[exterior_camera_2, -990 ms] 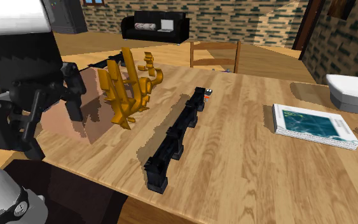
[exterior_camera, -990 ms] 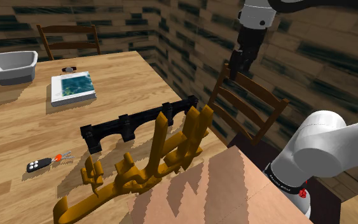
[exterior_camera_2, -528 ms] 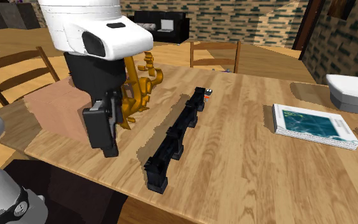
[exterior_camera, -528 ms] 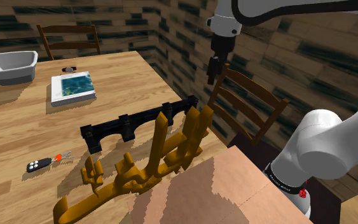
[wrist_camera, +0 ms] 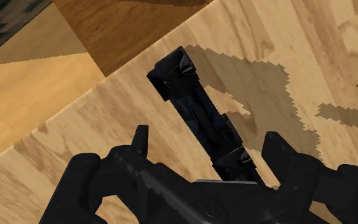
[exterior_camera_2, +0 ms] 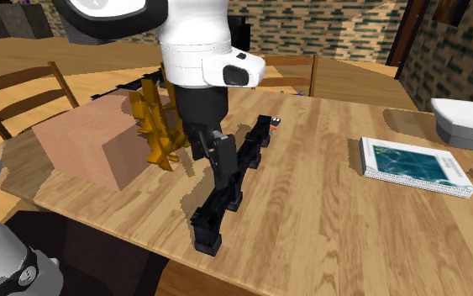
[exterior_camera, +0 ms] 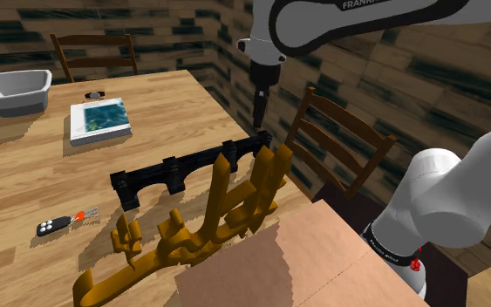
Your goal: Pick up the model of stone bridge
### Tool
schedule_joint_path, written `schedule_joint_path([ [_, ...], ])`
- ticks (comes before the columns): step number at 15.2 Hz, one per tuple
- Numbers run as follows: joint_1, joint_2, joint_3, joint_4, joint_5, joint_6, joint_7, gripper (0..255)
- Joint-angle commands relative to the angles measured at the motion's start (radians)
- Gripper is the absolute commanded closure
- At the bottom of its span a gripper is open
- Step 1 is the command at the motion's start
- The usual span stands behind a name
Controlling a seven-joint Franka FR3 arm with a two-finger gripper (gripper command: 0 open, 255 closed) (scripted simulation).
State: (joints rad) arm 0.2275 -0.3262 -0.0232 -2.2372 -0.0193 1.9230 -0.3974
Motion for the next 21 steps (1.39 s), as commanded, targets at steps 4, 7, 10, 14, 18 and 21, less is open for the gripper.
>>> schedule_joint_path([
  [4,0.063,0.125,0.024,0.060,0.016,0.083,-0.156,0],
  [7,0.098,0.192,0.046,0.097,0.024,0.123,-0.243,0],
  [10,0.131,0.253,0.071,0.130,0.030,0.160,-0.327,0],
  [14,0.147,0.290,0.087,0.127,0.032,0.205,-0.369,0],
  [18,0.147,0.311,0.087,0.095,0.031,0.257,-0.369,0],
  [21,0.147,0.320,0.087,0.084,0.030,0.278,-0.369,0],
])
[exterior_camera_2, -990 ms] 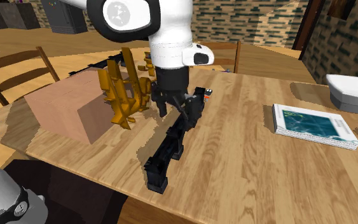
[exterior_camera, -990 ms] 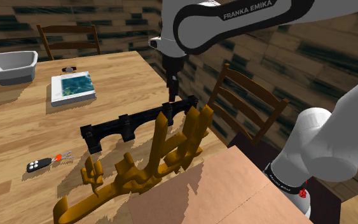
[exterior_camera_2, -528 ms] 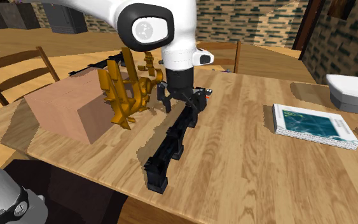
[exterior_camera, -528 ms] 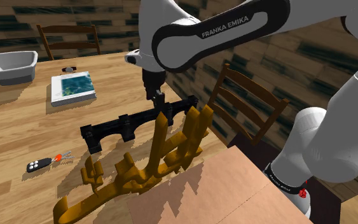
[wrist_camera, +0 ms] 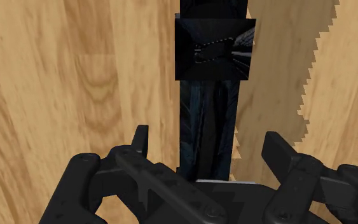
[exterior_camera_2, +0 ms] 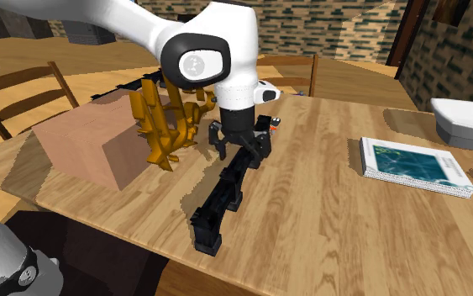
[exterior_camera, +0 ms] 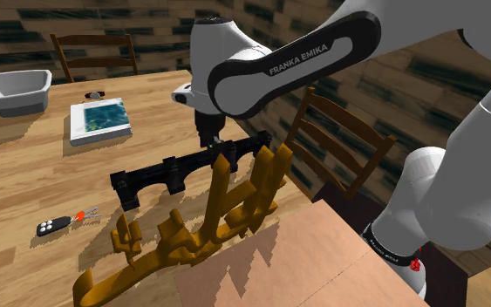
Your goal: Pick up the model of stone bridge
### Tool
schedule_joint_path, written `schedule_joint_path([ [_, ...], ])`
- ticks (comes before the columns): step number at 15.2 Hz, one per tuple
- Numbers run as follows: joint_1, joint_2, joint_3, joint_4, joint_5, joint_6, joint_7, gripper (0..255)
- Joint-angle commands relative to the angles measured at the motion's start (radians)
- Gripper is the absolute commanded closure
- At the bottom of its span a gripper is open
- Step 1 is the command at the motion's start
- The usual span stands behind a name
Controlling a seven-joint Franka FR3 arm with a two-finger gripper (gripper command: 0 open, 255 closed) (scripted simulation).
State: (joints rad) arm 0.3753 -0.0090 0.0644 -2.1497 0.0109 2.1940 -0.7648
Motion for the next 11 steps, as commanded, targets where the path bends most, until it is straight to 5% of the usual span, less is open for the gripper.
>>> schedule_joint_path([
  [1,0.000,-0.001,0.000,-0.008,0.000,0.007,-0.001,255],
  [11,-0.001,-0.003,-0.001,0.004,0.000,-0.006,-0.001,255],
])
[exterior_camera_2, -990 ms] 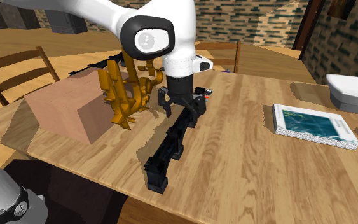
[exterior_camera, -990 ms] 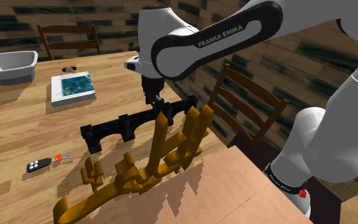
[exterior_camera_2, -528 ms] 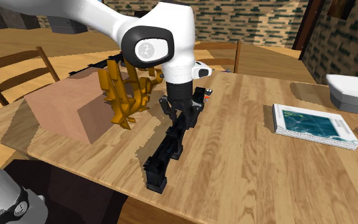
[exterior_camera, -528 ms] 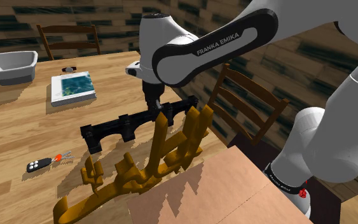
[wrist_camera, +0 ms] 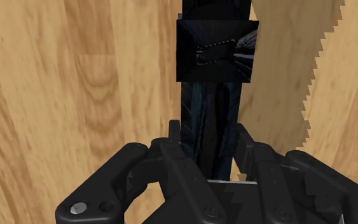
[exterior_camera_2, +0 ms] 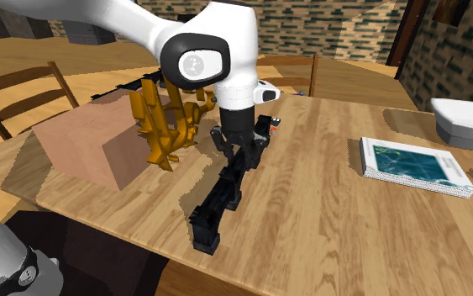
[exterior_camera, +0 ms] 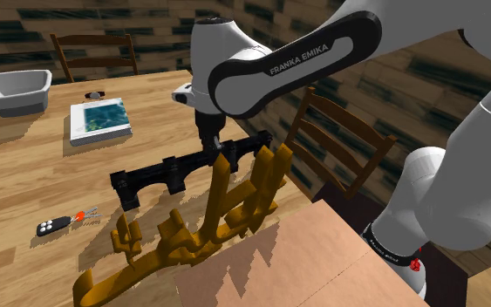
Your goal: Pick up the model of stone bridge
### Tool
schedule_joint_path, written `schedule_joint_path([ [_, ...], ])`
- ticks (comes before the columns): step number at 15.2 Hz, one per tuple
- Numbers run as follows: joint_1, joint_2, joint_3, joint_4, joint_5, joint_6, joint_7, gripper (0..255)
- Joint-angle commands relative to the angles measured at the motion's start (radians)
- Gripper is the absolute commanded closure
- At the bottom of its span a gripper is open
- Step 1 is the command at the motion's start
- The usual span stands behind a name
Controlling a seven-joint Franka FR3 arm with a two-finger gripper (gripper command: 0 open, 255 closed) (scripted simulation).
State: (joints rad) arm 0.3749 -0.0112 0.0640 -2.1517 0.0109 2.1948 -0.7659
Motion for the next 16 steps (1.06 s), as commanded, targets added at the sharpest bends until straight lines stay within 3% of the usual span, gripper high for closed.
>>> schedule_joint_path([
  [1,0.000,-0.007,0.000,0.013,0.001,-0.020,0.000,255],
  [16,-0.001,-0.060,-0.001,0.133,0.003,-0.193,-0.002,255],
])
